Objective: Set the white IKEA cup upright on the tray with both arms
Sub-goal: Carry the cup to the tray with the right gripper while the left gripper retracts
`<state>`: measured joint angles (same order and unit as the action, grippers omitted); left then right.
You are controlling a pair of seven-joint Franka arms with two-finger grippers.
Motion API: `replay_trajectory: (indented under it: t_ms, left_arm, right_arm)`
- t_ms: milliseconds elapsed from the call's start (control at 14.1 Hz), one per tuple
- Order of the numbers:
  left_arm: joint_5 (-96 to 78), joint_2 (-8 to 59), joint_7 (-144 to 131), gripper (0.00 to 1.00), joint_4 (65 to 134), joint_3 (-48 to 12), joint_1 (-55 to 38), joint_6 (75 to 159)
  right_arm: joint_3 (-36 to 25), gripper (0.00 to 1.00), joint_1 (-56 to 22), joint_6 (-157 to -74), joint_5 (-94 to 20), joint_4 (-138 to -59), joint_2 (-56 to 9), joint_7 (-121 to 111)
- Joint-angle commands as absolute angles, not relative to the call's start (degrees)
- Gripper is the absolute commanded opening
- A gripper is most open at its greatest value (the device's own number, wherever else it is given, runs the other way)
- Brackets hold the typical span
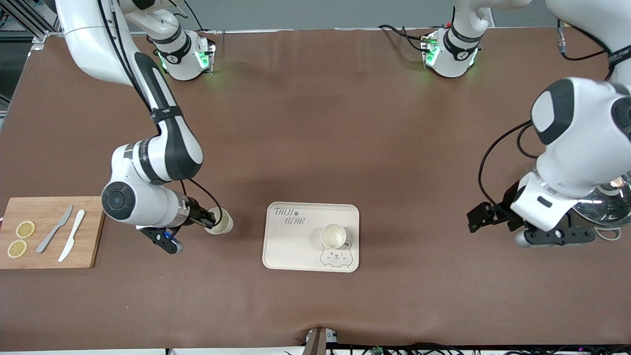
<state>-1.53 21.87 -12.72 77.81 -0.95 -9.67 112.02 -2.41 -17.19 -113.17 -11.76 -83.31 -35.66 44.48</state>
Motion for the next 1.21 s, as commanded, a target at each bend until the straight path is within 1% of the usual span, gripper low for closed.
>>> replay_trajectory:
  t_ms: [0, 71, 355, 497, 710, 1136]
  left_arm:
    - [-0.3, 19.4, -12.8, 1.00, 79.0, -1.2, -7.6, 108.0]
    - [-0.2, 18.3, -12.2, 1.00, 78.9, -1.1, -7.5, 105.3]
    - [-0.2, 14.3, -12.4, 1.00, 78.8, -1.1, -6.9, 100.6]
    - [0.1, 13.0, -12.5, 1.00, 78.8, -1.1, -6.9, 97.3]
    - [0.1, 12.9, -12.6, 1.00, 78.5, -1.1, -6.9, 96.6]
    - [-0.2, 12.3, -9.9, 1.00, 78.7, -1.1, -5.8, 96.4]
  right_arm:
    - [-2.8, 0.00, -18.5, -114.7, -12.9, -80.9, -37.4, 48.1]
    - [-2.8, 0.00, -19.4, -115.8, -13.1, -80.9, -38.0, 49.6]
    - [-2.6, 0.00, -22.7, -121.3, -13.3, -80.9, -39.6, 54.0]
    - [-2.6, 0.00, -24.1, -123.9, -16.1, -80.9, -40.5, 54.9]
    - [-2.7, 0.00, -26.1, -125.9, -20.8, -80.9, -41.7, 55.7]
    - [-2.7, 0.00, -29.2, -129.1, -21.2, -80.9, -44.3, 60.4]
